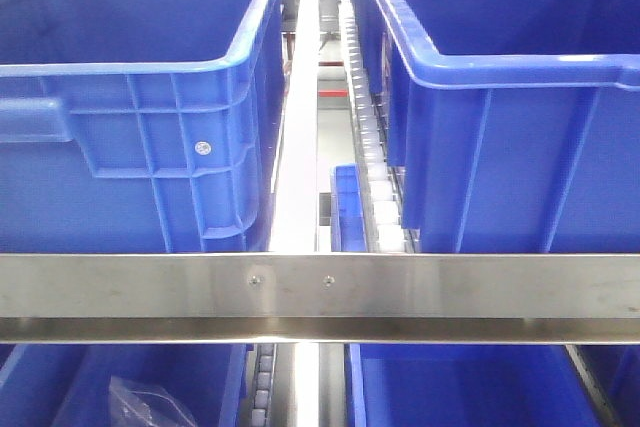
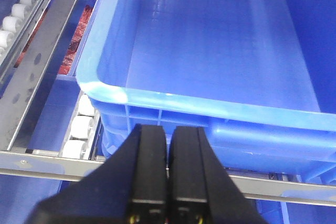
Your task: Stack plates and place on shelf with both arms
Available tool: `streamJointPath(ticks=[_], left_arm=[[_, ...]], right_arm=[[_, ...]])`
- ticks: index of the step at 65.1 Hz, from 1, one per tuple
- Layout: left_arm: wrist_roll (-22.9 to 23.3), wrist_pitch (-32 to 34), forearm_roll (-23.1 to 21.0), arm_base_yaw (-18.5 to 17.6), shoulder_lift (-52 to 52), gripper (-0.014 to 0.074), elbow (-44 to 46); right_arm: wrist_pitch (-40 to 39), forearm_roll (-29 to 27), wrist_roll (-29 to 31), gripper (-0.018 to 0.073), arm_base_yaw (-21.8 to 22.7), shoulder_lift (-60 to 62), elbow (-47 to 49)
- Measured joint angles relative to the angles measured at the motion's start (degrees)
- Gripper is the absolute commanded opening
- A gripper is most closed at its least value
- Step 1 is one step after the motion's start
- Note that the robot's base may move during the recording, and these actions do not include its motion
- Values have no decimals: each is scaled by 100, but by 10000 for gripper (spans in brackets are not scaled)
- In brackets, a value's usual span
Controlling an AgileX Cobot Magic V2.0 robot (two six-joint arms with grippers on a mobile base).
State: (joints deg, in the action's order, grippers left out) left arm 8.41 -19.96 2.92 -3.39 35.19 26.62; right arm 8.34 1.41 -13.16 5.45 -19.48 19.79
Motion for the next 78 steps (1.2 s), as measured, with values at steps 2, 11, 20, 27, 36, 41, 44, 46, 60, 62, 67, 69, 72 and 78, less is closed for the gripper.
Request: streamJointPath(ticks=[2,11,20,27,36,41,44,46,60,62,67,69,72,78], left_arm=[[0,0,0,0,0,83,0],[0,0,0,0,0,83,0],[0,0,0,0,0,83,0],[0,0,0,0,0,83,0],[0,0,0,0,0,83,0],[0,0,0,0,0,83,0],[0,0,0,0,0,83,0],[0,0,0,0,0,83,0],[0,0,0,0,0,83,0],[0,0,0,0,0,83,0],[0,0,0,0,0,83,0],[0,0,0,0,0,83,0],[0,0,0,0,0,83,0],[0,0,0,0,0,83,0]], right_arm=[[0,0,0,55,0,0,0],[0,0,0,55,0,0,0],[0,0,0,55,0,0,0],[0,0,0,55,0,0,0],[10,0,0,55,0,219,-117],[10,0,0,55,0,586,-339],[10,0,0,55,0,793,-502],[10,0,0,55,0,945,-608],[10,0,0,55,0,1896,-1591],[10,0,0,55,0,1963,-1698],[-28,0,0,55,0,1998,-1984],[-53,0,0,55,0,2001,-2057],[-105,0,0,55,0,2001,-2121],[-232,0,0,55,0,2011,-2148]])
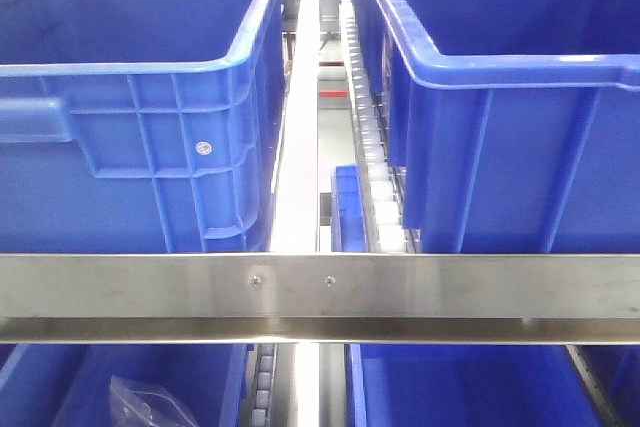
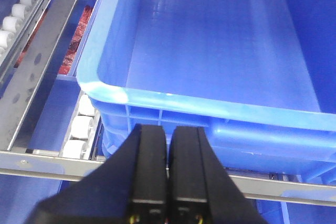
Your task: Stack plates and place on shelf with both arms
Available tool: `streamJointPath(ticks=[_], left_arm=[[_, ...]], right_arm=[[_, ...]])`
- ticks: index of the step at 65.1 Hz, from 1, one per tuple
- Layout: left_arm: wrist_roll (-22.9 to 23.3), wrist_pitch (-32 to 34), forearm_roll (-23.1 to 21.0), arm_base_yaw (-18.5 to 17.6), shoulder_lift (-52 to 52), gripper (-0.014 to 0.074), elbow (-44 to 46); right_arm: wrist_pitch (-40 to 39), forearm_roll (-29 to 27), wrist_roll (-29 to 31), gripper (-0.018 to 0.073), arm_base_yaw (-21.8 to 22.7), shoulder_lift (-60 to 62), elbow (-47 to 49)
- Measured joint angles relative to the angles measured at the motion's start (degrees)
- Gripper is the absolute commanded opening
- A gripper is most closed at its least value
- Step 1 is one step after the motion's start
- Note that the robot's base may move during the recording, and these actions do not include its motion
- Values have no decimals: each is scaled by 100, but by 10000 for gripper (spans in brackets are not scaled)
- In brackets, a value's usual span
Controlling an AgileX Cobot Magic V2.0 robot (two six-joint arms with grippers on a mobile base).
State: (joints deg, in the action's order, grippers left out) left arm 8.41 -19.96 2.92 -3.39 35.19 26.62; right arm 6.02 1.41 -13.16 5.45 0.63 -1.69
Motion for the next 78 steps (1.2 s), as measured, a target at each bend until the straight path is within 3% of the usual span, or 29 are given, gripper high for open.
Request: streamJointPath(ticks=[78], left_arm=[[0,0,0,0,0,83,0]], right_arm=[[-59,0,0,55,0,0,0]])
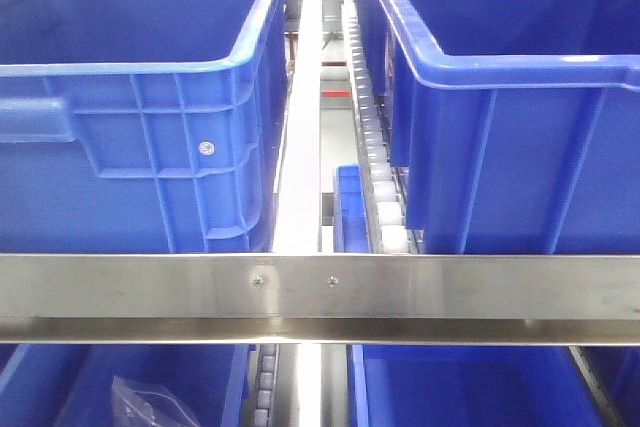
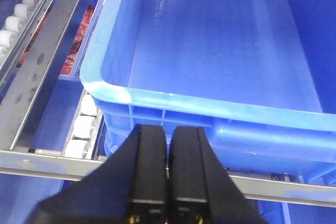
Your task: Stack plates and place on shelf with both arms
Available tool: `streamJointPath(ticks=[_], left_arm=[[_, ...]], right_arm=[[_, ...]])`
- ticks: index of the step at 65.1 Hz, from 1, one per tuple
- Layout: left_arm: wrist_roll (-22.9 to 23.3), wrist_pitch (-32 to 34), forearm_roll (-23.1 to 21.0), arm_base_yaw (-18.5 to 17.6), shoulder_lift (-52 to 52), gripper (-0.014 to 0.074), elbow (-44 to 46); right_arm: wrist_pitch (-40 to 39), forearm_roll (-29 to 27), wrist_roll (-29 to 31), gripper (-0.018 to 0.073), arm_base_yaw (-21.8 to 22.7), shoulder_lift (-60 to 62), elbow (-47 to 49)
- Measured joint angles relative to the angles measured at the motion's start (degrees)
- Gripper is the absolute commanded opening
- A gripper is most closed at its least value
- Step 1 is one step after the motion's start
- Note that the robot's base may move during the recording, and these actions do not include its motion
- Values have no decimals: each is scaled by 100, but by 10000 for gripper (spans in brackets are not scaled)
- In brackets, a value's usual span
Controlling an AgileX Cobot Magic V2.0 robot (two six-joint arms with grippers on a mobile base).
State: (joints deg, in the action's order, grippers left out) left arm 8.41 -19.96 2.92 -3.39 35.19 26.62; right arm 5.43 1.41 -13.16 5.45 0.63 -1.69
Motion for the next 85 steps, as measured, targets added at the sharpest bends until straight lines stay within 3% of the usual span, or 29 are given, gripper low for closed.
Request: streamJointPath(ticks=[33,54,64,85], left_arm=[[0,12,148,0,-115,83,-95],[0,1115,159,62,-1926,83,-1742],[0,1247,159,75,-2997,83,-2530],[0,1259,95,187,-3549,83,-2704]], right_arm=[[0,0,0,55,0,0,0],[0,0,0,55,0,0,0],[0,0,0,55,0,0,0],[12,0,0,55,0,0,0]])
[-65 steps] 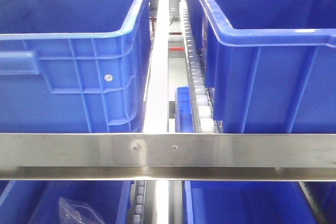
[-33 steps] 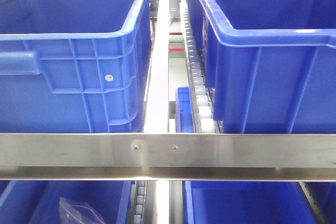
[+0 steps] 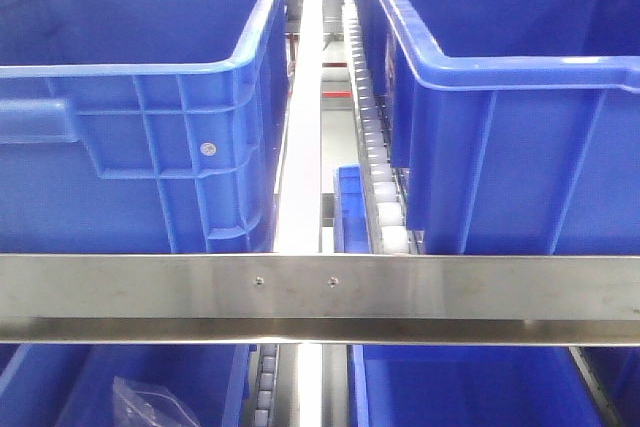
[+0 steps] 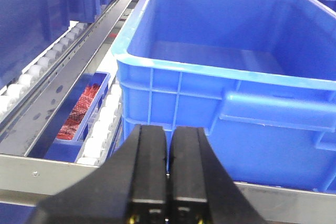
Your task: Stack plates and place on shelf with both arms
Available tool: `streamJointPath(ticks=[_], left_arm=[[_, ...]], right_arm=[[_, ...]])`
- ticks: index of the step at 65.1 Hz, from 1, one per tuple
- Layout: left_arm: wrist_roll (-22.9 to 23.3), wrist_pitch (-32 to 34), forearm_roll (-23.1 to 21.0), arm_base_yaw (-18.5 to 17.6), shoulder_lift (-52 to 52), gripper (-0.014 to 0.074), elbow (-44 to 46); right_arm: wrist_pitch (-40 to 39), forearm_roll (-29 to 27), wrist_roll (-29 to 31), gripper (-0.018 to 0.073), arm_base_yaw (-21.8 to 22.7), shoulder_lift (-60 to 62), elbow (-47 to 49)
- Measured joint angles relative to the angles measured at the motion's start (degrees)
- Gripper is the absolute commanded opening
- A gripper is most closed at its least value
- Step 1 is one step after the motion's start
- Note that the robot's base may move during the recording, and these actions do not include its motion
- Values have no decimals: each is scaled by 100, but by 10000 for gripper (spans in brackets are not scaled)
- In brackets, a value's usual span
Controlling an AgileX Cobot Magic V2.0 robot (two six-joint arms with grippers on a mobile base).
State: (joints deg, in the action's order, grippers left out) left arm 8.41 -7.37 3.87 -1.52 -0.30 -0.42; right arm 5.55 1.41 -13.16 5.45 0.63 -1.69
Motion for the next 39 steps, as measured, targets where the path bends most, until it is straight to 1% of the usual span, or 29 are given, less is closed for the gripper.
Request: streamJointPath(ticks=[33,39], left_arm=[[0,-8,-93,0,0,83,0],[0,76,-81,0,0,83,0]], right_arm=[[9,0,0,55,0,0,0],[9,0,0,55,0,0,0]])
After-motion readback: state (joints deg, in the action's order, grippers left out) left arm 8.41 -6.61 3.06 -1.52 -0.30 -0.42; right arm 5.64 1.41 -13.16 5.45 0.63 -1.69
